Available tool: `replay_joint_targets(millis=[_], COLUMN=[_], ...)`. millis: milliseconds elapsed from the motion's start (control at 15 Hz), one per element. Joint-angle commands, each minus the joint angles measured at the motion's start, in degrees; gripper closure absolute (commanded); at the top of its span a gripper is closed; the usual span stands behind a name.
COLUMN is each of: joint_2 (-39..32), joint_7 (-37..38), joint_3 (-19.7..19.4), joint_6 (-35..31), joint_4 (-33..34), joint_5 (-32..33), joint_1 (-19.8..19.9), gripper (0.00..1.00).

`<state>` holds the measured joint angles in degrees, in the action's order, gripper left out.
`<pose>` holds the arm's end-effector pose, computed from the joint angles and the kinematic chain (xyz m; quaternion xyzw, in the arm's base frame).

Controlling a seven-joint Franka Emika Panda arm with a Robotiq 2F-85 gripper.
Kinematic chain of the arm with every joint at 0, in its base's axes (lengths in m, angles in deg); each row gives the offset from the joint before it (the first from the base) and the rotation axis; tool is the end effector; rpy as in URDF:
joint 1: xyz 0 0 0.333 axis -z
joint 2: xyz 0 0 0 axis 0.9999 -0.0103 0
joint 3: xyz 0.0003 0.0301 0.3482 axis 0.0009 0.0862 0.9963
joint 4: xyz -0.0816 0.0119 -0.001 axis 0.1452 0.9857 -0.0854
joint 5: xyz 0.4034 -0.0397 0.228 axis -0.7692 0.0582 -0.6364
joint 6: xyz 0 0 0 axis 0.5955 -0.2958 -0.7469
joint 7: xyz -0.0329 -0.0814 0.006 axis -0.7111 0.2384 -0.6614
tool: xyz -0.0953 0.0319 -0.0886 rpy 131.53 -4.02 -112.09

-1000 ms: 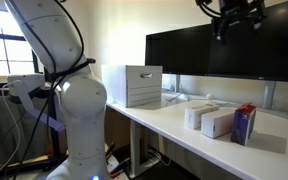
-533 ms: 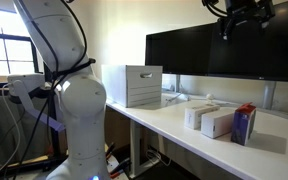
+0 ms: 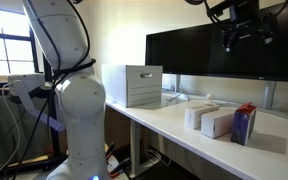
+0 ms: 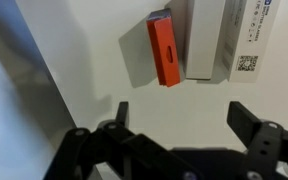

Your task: Pick up the red-blue box and put it in the bigger box

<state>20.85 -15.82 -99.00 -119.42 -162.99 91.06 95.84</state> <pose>0.5076 -0.2517 0.6057 0.9929 -0.0463 0.0839 0.0702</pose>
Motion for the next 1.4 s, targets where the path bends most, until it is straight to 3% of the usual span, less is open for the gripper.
replay_joint_targets(millis=[0, 1333], joint_2=[-2.20, -9.42], joint_7=[-0.58, -10.77], joint_3=[0.45, -2.12], joint_6=[-1.55, -1.99], joint_4=[-0.89, -8.06], joint_5=[0.47, -1.43], joint_1=[2.27, 6.02], gripper=[0.00, 0.00])
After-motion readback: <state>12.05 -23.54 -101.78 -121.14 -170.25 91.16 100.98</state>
